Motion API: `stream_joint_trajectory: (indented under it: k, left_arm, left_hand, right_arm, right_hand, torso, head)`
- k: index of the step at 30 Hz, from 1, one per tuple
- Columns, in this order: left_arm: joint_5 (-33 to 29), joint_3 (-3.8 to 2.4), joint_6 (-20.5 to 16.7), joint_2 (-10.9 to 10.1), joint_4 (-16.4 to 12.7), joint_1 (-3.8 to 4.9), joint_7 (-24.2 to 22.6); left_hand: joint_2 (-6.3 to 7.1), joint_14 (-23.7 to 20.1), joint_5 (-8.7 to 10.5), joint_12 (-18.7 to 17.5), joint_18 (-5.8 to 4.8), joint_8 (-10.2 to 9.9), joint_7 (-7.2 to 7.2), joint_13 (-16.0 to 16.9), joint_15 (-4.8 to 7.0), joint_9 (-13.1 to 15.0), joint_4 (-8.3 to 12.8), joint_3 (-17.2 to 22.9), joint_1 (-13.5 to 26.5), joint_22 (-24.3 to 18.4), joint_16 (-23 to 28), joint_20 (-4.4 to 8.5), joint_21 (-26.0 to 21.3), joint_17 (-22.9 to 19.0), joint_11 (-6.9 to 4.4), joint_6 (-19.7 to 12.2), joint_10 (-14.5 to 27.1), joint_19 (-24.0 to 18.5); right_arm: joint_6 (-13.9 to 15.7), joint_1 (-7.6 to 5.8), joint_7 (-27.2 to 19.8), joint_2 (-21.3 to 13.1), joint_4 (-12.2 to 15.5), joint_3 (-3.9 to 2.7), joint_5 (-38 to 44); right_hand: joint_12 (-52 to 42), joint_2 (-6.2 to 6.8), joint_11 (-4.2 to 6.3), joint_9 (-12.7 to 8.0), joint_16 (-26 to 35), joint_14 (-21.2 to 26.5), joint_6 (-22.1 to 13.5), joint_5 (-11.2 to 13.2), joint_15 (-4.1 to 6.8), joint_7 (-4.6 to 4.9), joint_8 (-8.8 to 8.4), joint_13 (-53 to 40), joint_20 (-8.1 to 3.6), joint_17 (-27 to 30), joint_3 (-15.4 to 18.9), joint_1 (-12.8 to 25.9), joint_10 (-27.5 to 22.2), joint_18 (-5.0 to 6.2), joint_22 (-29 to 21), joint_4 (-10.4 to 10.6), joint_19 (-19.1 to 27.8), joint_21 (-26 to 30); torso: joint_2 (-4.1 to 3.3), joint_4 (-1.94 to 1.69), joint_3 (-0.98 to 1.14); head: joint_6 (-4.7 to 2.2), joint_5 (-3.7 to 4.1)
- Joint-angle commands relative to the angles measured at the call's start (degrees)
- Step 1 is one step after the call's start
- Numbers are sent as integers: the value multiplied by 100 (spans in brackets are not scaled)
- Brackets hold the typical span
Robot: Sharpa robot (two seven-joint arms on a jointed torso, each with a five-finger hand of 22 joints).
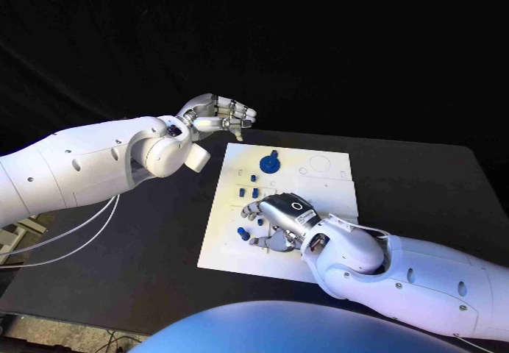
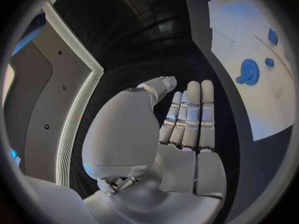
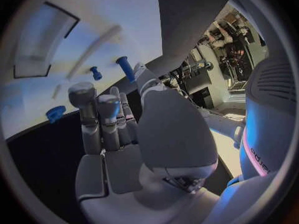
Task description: Assemble the parts on the task board
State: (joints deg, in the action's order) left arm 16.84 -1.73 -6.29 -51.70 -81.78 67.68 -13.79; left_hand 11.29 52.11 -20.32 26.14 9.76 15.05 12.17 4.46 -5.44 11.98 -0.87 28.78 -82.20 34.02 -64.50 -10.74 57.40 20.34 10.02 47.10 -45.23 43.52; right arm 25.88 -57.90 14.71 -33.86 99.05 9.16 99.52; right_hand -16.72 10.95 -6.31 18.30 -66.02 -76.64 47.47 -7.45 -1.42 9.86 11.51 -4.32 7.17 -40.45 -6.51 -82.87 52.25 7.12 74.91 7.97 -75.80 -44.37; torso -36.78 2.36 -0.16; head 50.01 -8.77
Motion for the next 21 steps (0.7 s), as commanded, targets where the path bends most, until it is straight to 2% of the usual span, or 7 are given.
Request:
stream_joint_trajectory:
  k: [1,4,7,8,12,16,21]
  left_arm:
    - [2,-3,102,-5,2,3,-15]
    - [2,-2,103,-12,8,2,-17]
    - [2,2,102,-24,10,2,-18]
    - [2,4,100,-31,10,2,-19]
    - [2,13,91,-52,8,1,-24]
    - [2,20,80,-82,-6,-1,-46]
    - [2,26,68,-116,-54,-7,-85]
  left_hand:
    - [6,-45,-8,26,68,-12,115,-4,-6,-7,19,20,36,7,18,-2,23,-8,-6,-43,39,-61]
    - [6,-46,-8,26,68,-12,115,-4,-6,-7,19,20,36,7,18,-2,23,-8,-6,-43,40,-61]
    - [6,-46,-8,26,68,-12,115,-4,-6,-7,19,20,36,7,18,-2,23,-8,-6,-43,40,-61]
    - [6,-46,-8,26,68,-12,115,-4,-6,-7,19,20,36,7,18,-2,23,-8,-6,-43,40,-61]
    - [6,-46,-8,26,68,-12,115,-4,-6,-7,19,20,36,7,18,-2,23,-8,-6,-43,40,-61]
    - [6,-46,-8,26,68,-12,115,-4,-6,-7,19,20,36,7,18,-2,23,-8,-6,-43,40,-61]
    - [4,-47,-8,32,69,-11,115,-5,-8,-7,20,22,40,8,15,-4,25,-10,-5,-48,51,-64]
  right_arm:
    - [456,-95,-108,-273,231,-38,-56]
    - [507,-265,-195,-664,445,-69,-580]
    - [275,-452,-182,-1041,577,-83,-1382]
    - [171,-520,-162,-1188,615,-86,-1705]
    - [-135,-671,-81,-1664,715,-92,-2447]
    - [-328,-737,19,-2082,761,-91,-2871]
    - [-382,-704,137,-2464,824,-75,-3109]
  right_hand:
    - [-200,-55,11,17,-58,-63,113,-8,8,4,-15,2,-13,-93,234,-187,22,28,281,212,-126,-190]
    - [-442,-147,31,34,-238,-253,295,3,33,-3,44,-36,-38,-379,191,-314,346,-50,432,315,-326,-679]
    - [-646,-202,101,34,-419,-436,404,5,90,-20,78,-115,-80,-696,110,-329,869,-119,577,410,-497,-1144]
    - [-842,-187,194,48,-676,-599,503,15,160,-81,130,-236,-131,-1194,119,-240,1335,-182,702,535,-629,-1552]
    - [-1341,-78,351,136,-765,-678,594,15,302,-225,333,-738,-274,-1354,242,-102,1759,-261,871,788,-781,-2033]
    - [-2435,-158,406,430,-1115,-824,424,12,357,-306,793,-2063,-329,-2006,641,220,1486,-359,1043,840,-921,-2611]
    - [-4470,-346,435,704,-1542,-964,239,14,361,-321,1177,-4723,-339,-2849,942,393,1999,-422,1129,850,-1003,-3035]
  torso:
    - [9,9,-3]
    - [18,15,-7]
    - [37,32,-11]
    - [46,45,-11]
    - [71,74,-13]
    - [97,115,-10]
    - [114,152,-8]
  head:
    - [-1,40]
    - [-1,75]
    - [-1,124]
    - [-1,146]
    - [-1,255]
    - [-1,365]
    - [-1,553]
